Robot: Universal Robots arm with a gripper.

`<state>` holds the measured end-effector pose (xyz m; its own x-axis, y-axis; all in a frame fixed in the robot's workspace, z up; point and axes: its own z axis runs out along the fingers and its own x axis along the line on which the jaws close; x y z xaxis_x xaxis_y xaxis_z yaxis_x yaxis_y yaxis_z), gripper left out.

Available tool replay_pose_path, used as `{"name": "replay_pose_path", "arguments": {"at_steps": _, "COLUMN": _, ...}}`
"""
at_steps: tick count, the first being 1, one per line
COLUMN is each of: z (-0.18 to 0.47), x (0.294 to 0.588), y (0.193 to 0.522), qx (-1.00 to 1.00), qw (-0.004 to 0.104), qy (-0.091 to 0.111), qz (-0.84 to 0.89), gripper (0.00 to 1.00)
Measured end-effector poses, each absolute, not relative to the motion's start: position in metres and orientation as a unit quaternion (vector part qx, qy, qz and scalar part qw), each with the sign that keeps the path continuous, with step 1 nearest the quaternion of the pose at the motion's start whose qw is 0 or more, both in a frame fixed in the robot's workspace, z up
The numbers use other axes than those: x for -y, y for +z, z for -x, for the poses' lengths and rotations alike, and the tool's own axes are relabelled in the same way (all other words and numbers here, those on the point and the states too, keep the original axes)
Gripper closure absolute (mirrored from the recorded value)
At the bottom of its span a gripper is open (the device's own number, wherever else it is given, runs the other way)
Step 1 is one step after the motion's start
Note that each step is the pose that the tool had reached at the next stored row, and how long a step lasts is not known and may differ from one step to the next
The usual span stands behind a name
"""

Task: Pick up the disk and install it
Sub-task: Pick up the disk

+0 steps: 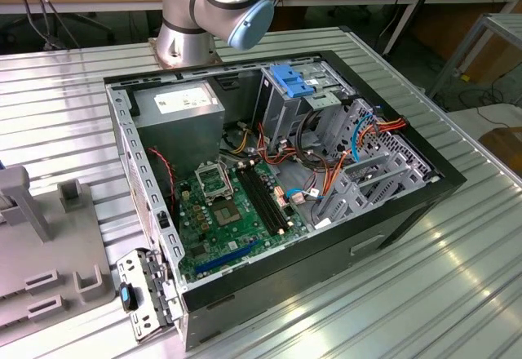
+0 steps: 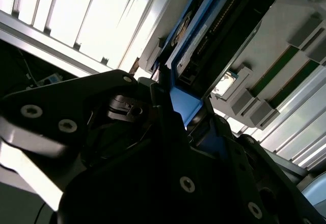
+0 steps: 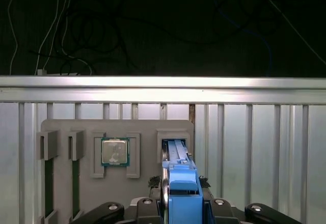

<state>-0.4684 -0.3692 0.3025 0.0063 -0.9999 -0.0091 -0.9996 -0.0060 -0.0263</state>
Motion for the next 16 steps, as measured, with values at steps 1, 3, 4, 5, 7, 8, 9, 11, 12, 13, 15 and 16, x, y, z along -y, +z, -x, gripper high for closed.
{"name": "replay_pose_path", "arguments": {"at_steps": 1, "z": 0.4684, "x": 0.3692, "y": 0.304, "qx": -0.705, "qw": 0.013, "qy": -0.006, "qz": 0.709, "gripper": 0.63}}
{"name": "replay_pose_path", "arguments": {"at_steps": 3, "z": 0.4684, "x": 0.3692, "y": 0.3048, "qx": -0.705, "qw": 0.012, "qy": -0.006, "qz": 0.709, "gripper": 0.63}}
{"name": "replay_pose_path", "arguments": {"at_steps": 4, "z": 0.4684, "x": 0.3692, "y": 0.3049, "qx": -0.705, "qw": 0.012, "qy": -0.007, "qz": 0.709, "gripper": 0.63}}
{"name": "replay_pose_path", "arguments": {"at_steps": 5, "z": 0.4684, "x": 0.3692, "y": 0.3051, "qx": -0.705, "qw": 0.012, "qy": -0.007, "qz": 0.709, "gripper": 0.63}}
{"name": "replay_pose_path", "arguments": {"at_steps": 7, "z": 0.4684, "x": 0.3692, "y": 0.3051, "qx": -0.705, "qw": 0.012, "qy": -0.007, "qz": 0.709, "gripper": 0.63}}
{"name": "replay_pose_path", "arguments": {"at_steps": 8, "z": 0.4683, "x": 0.3692, "y": 0.3049, "qx": -0.705, "qw": 0.012, "qy": -0.007, "qz": 0.709, "gripper": 0.63}}
{"name": "replay_pose_path", "arguments": {"at_steps": 9, "z": 0.4683, "x": 0.3692, "y": 0.3041, "qx": -0.705, "qw": 0.012, "qy": -0.007, "qz": 0.709, "gripper": 0.63}}
{"name": "replay_pose_path", "arguments": {"at_steps": 11, "z": 0.4683, "x": 0.3692, "y": 0.3021, "qx": -0.705, "qw": 0.011, "qy": -0.007, "qz": 0.709, "gripper": 0.63}}
{"name": "replay_pose_path", "arguments": {"at_steps": 12, "z": 0.4684, "x": 0.3692, "y": 0.301, "qx": -0.705, "qw": 0.01, "qy": -0.006, "qz": 0.709, "gripper": 0.63}}
{"name": "replay_pose_path", "arguments": {"at_steps": 13, "z": 0.4684, "x": 0.3692, "y": 0.3002, "qx": -0.705, "qw": 0.01, "qy": -0.006, "qz": 0.709, "gripper": 0.63}}
{"name": "replay_pose_path", "arguments": {"at_steps": 15, "z": 0.4684, "x": 0.3692, "y": 0.2992, "qx": -0.705, "qw": 0.01, "qy": -0.006, "qz": 0.709, "gripper": 0.63}}
{"name": "replay_pose_path", "arguments": {"at_steps": 16, "z": 0.4683, "x": 0.3692, "y": 0.2982, "qx": -0.705, "qw": 0.009, "qy": -0.007, "qz": 0.709, "gripper": 0.63}}
